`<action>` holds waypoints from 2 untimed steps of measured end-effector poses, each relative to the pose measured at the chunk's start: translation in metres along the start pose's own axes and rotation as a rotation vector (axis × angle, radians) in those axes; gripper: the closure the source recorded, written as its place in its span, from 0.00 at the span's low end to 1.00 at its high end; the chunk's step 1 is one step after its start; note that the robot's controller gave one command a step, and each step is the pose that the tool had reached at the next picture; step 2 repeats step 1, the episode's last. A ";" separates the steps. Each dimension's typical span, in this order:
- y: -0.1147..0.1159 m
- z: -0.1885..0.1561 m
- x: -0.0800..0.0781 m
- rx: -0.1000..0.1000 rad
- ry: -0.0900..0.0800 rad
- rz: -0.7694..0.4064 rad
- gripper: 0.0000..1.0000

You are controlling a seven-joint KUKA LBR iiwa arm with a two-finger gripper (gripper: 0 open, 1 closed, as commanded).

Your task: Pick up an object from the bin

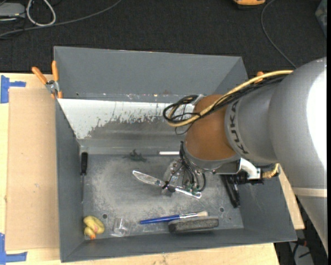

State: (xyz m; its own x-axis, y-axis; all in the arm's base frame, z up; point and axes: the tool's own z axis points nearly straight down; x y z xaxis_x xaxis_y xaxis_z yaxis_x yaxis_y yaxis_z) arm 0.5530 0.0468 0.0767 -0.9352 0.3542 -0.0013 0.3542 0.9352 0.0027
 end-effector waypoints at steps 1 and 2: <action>-0.001 -0.023 0.002 0.002 0.006 -0.001 1.00; -0.001 -0.023 0.002 0.002 0.006 -0.001 1.00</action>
Offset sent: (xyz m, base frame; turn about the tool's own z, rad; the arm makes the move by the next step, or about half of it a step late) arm -0.0022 -0.0005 0.0915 -0.0007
